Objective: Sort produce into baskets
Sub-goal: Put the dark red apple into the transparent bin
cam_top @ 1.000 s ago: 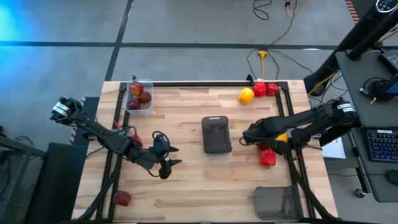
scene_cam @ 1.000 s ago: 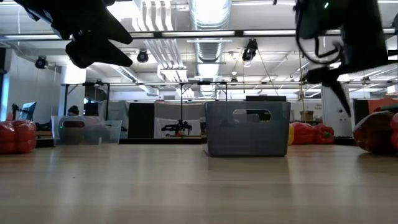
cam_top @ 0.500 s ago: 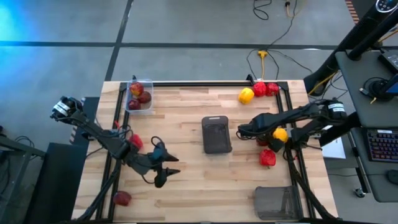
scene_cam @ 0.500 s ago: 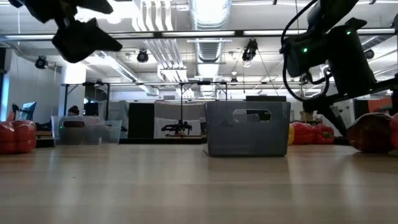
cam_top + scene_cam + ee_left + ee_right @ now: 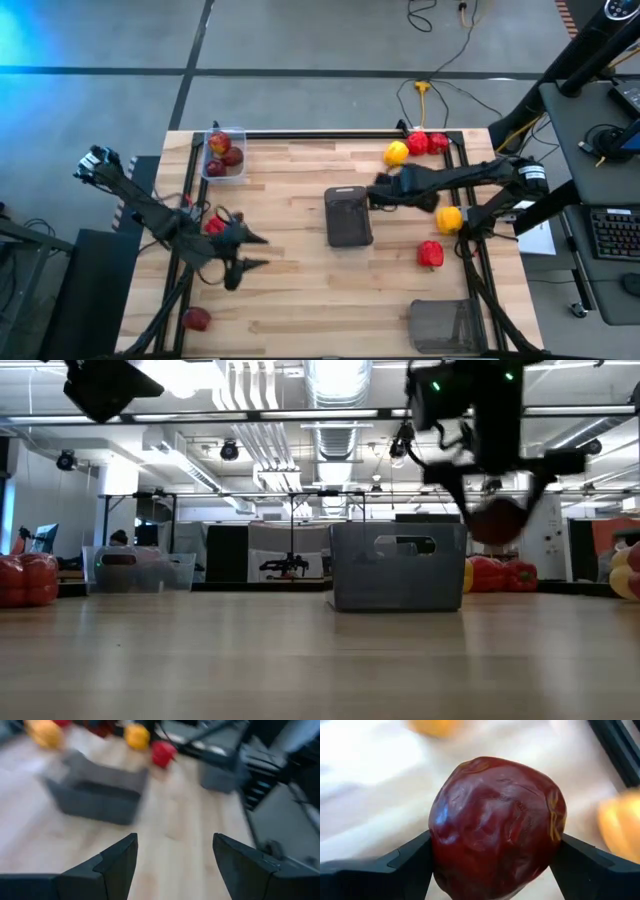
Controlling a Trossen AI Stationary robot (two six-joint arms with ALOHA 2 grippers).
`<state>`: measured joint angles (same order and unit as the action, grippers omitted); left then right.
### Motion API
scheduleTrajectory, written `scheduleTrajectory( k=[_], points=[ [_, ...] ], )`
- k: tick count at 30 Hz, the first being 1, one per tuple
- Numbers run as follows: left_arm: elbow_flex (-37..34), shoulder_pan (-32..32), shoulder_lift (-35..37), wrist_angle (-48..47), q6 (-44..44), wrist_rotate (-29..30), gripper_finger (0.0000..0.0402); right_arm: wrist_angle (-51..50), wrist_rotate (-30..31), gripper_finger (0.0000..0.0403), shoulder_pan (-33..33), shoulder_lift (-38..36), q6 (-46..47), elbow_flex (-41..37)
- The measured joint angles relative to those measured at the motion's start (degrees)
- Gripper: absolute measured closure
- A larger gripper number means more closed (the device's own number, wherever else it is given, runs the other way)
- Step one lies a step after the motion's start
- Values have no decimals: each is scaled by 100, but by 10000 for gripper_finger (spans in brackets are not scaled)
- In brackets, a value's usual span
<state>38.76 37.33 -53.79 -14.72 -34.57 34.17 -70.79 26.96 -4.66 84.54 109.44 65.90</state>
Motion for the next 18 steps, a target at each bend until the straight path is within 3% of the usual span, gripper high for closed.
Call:
scheduleTrajectory(
  k=[4,7,10,13,18],
  points=[
    [0,-30,924,-592,472,899,160,1162,599,81,-374,102,-2624,602],
    [0,-46,1533,-814,748,1278,160,2999,487,81,-577,311,-4833,734],
    [0,-46,2083,-969,707,1327,160,5002,-22,81,-575,614,-6558,854],
    [0,-44,2590,-1123,516,1264,160,6376,-477,81,-435,1089,-7402,1047],
    [9,-40,3138,-1573,-93,313,160,7321,-863,81,39,2068,-8247,1551]
  ],
)
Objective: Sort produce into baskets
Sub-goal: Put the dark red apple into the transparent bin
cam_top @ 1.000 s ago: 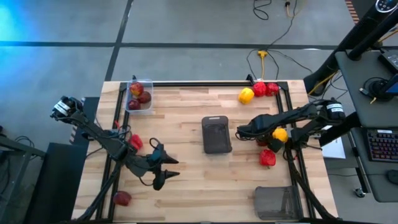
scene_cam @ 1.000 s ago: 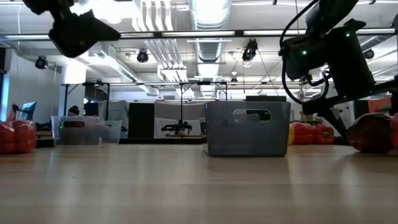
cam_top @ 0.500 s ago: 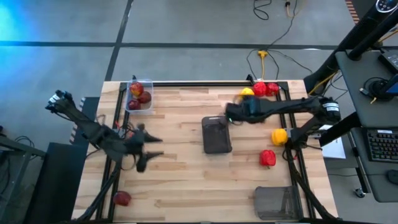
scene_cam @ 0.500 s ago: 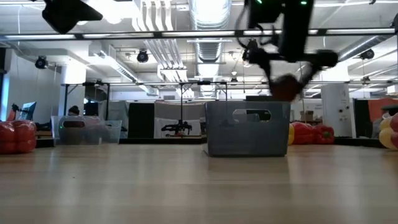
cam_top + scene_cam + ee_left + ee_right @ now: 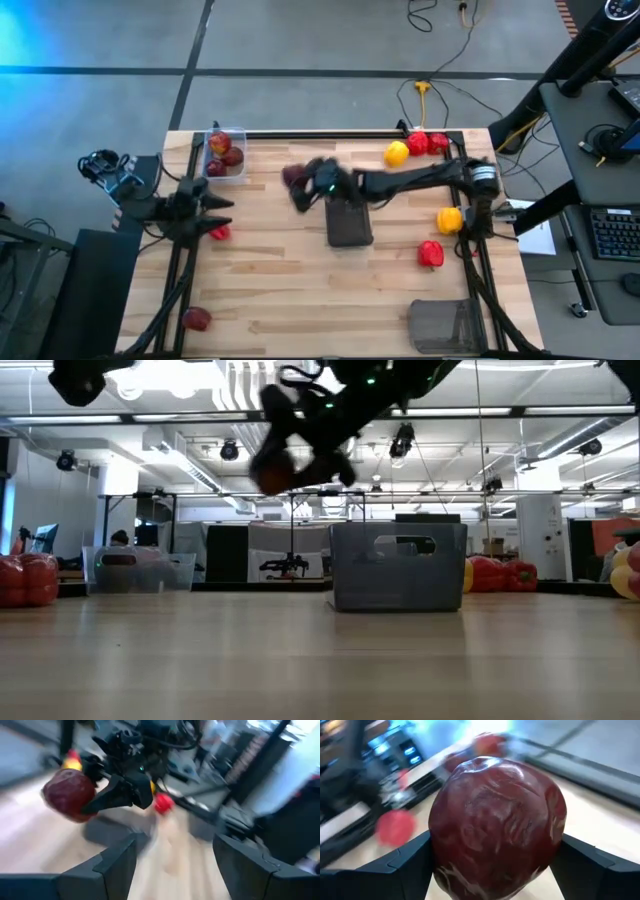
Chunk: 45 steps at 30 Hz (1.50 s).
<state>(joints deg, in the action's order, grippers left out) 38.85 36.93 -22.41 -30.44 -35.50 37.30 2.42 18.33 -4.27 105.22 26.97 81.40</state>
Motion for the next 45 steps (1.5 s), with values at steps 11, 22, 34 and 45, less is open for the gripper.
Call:
scheduleTrajectory(
  k=[11,22,34,45],
  points=[
    [-19,0,234,-1063,-1208,-693,160,586,-33,81,1270,1939,-608,1708],
    [-430,-1,-337,-1060,-1956,-58,102,1291,-16,81,1644,3235,-1449,2542],
    [-1271,13,-650,-232,-2230,-1582,67,1223,584,81,1787,3633,-3085,2861],
    [-1269,15,-1537,-220,-1771,-1823,52,1269,768,80,1979,3651,-2989,2744]
  ],
)
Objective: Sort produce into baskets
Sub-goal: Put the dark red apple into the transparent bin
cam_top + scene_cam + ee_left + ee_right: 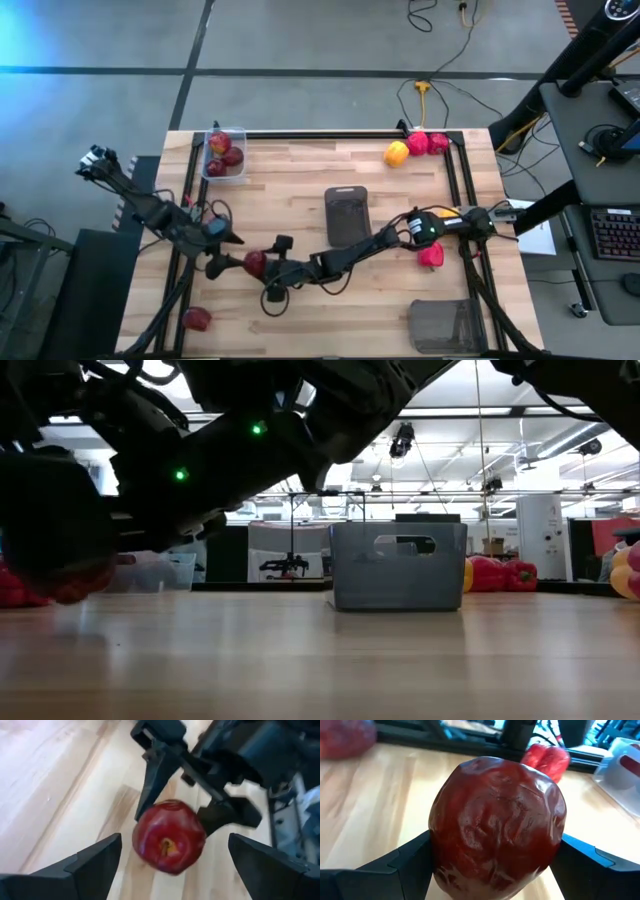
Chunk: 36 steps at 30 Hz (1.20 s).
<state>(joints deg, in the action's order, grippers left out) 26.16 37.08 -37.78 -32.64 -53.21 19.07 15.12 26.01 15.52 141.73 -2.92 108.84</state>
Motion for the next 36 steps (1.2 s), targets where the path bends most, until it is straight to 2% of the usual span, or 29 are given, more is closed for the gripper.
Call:
scheduleTrajectory(
  k=[5,10,15,18,22,24,27,33,35,36],
  points=[
    [1,0,-431,133,489,-231,31,-537,19,64,-17,0,-156,9],
    [2,-7,-717,410,634,-161,19,-717,5,38,-92,4,-114,-5],
    [-181,-7,-955,739,409,42,15,-773,6,37,-124,4,-278,-7],
    [-321,-7,-1100,1121,675,94,15,-910,-7,36,-121,4,-303,-7],
    [-316,-11,-1280,929,1051,453,15,-898,-47,35,-115,4,-308,-9],
    [-245,-11,-1336,865,1091,421,15,-913,-49,35,-110,4,-280,-9],
    [36,-13,-1371,528,652,404,15,-923,-49,35,-102,4,-101,-6],
    [628,-8,-1372,-410,-1111,406,15,-1532,-49,35,-82,-3,-61,398],
    [719,9,-1392,-465,-1087,266,15,-1982,-49,35,-75,-36,-61,620],
    [771,36,-1394,-492,-790,161,15,-2247,-49,35,-66,-47,-46,741]
  ],
)
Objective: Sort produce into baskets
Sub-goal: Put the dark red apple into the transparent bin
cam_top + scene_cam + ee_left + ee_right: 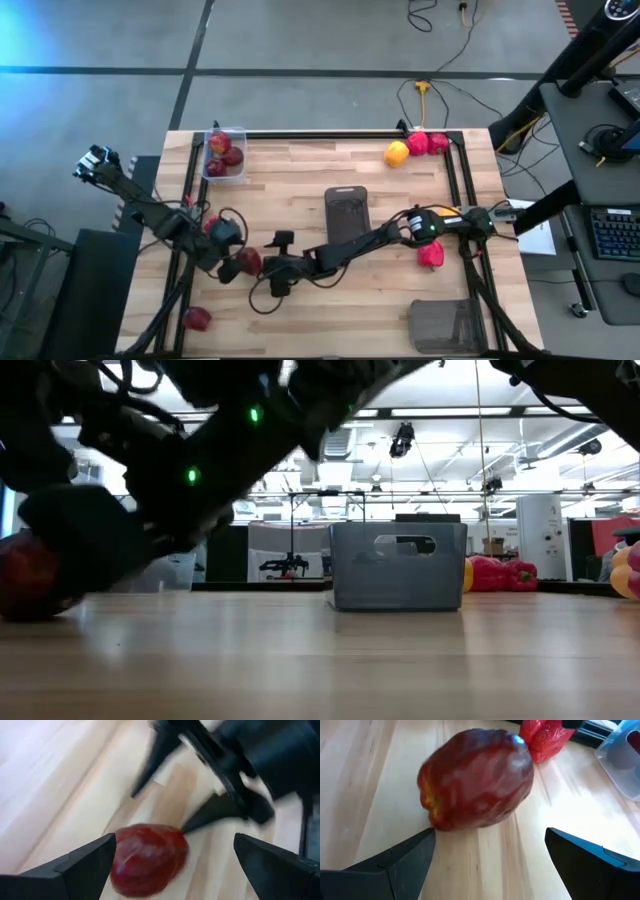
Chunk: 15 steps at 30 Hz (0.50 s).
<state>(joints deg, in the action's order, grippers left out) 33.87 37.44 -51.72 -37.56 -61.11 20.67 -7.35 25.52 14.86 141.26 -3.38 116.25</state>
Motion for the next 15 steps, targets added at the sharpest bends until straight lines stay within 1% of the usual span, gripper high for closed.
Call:
scheduleTrajectory(
  k=[4,8,12,14,15],
  points=[
    [376,25,0,-563,2009,-326,15,-1414,0,35,51,-34,233,630],
    [830,-116,-44,-1167,3743,-362,15,-2838,1,35,173,-45,670,1323],
    [753,-526,-304,-1302,4504,-1007,15,-3906,16,35,369,-49,1166,1883],
    [603,-654,-442,-1307,4655,-1078,15,-4353,154,35,507,-256,1341,1808],
    [552,-698,-505,-1281,4658,-1096,15,-4680,330,35,577,-340,1498,1795]
  ],
)
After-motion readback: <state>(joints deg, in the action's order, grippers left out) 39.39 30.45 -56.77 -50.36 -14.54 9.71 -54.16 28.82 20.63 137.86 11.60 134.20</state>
